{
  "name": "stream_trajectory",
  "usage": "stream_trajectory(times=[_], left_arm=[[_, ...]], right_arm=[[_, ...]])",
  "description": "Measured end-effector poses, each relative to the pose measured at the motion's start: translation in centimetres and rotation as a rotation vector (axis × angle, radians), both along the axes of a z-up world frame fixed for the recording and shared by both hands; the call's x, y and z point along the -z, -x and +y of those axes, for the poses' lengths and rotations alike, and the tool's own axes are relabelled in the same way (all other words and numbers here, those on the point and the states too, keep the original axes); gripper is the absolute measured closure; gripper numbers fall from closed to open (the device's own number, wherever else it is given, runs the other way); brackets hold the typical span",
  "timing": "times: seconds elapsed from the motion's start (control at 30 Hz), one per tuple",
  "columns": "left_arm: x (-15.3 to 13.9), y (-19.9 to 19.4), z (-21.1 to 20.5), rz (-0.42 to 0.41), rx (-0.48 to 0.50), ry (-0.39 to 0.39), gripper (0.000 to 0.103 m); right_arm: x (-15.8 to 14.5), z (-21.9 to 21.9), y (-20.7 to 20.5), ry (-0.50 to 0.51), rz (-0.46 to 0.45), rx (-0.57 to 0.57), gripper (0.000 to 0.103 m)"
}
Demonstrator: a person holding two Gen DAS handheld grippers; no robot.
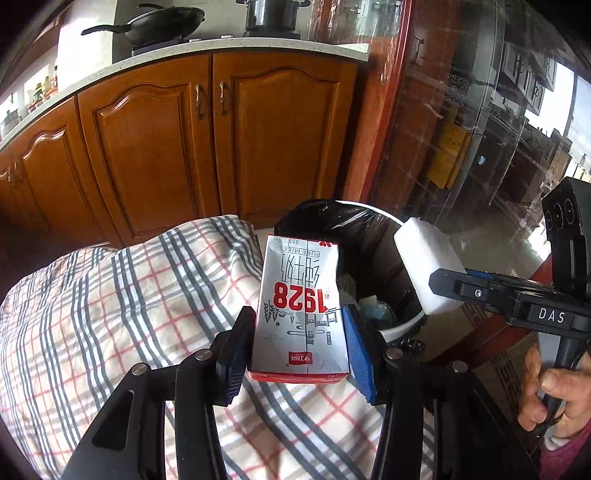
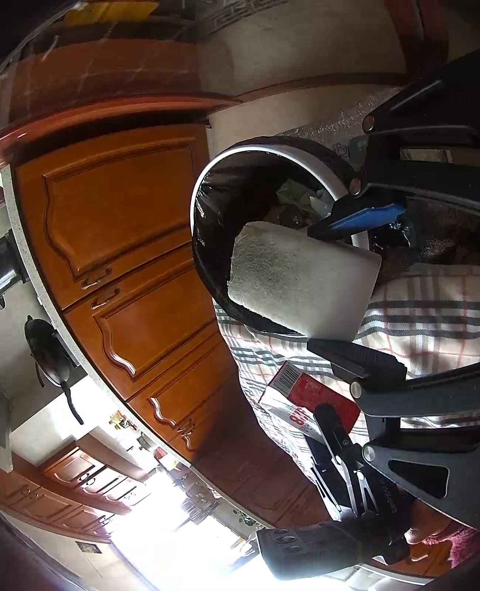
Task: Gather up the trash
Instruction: 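Carry the carton and sponge over the bin and open both tools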
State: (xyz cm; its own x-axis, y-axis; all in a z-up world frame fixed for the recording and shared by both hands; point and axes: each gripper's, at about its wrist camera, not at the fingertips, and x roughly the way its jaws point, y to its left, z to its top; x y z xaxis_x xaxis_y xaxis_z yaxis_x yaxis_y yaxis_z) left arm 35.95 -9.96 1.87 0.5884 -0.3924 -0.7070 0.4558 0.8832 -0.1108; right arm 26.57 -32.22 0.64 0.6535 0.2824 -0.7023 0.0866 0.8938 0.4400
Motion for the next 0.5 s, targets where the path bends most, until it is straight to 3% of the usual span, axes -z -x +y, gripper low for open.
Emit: stream_trajectory(times=[0.5], left_arm=[[1.3,-4.9,-5.5,0.012,0.046,-0.090,0.056]], right_arm=[[0.0,-1.5,-2.3,0.051,0.031,-0.026,0.049]])
